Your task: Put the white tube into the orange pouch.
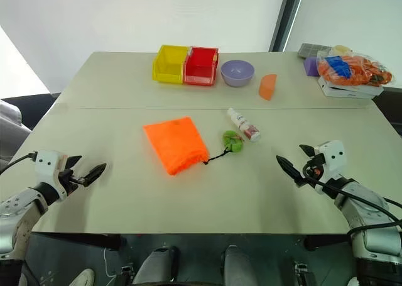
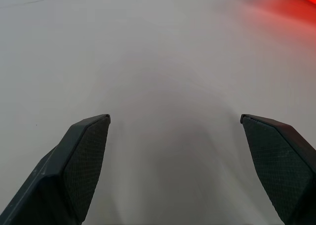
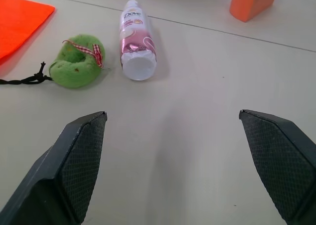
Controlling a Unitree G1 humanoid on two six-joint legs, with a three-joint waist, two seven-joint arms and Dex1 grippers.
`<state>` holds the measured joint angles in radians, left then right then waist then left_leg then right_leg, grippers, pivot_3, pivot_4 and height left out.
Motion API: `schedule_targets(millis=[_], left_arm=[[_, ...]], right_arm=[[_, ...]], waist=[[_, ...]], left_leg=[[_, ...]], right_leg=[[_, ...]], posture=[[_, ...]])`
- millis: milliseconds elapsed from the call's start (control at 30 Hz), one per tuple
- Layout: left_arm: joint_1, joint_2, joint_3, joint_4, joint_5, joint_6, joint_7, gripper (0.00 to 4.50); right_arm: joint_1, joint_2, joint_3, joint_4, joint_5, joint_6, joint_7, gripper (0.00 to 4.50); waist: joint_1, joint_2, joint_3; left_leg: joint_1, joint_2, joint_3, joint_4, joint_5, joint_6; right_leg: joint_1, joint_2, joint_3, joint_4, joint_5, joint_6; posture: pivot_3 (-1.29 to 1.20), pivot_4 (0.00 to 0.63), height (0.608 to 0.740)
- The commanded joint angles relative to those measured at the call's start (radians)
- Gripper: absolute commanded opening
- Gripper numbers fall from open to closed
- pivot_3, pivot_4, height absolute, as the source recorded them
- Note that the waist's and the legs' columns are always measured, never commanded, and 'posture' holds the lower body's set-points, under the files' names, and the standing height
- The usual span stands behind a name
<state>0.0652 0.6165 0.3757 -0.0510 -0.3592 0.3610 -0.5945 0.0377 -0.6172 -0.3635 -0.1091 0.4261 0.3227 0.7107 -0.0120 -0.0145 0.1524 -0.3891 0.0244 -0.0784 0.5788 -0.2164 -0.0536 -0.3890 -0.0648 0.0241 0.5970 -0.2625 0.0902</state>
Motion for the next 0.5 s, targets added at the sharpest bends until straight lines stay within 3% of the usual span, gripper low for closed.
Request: schedule_targets(millis=[33,333,500], left_arm=[[-0.014,0.011,0.016,-0.009,0.004,-0.023,0.002,4.5],[-0.053,-0.015,-0.056,-0.144,-0.026,0.034,0.006,4.5],[-0.103,-0.032,-0.214,-0.337,-0.047,0.084,-0.041,4.5]], right_arm=[[-0.003,-0.016,-0.017,-0.036,0.005,-0.005,-0.004,4.46],[-0.025,-0.001,0.005,-0.026,-0.006,-0.018,-0.01,4.46],[-0.045,0.011,0.07,-0.085,-0.002,-0.004,-0.002,4.46]], waist=[[0.0,0.0,0.0],[0.001,0.0,0.0],[0.001,0.0,0.0]], left_leg=[[0.0,0.0,0.0,0.0,0.0,0.0],[0.0,0.0,0.0,0.0,0.0,0.0],[0.0,0.0,0.0,0.001,0.0,0.0]], right_leg=[[0.0,0.0,0.0,0.0,0.0,0.0],[0.002,0.0,0.0,0.0,0.0,0.0],[0.002,0.001,0.0,0.001,0.0,0.0]], posture=[[0.0,0.15,0.74],[0.0,0.15,0.74],[0.0,0.15,0.74]])
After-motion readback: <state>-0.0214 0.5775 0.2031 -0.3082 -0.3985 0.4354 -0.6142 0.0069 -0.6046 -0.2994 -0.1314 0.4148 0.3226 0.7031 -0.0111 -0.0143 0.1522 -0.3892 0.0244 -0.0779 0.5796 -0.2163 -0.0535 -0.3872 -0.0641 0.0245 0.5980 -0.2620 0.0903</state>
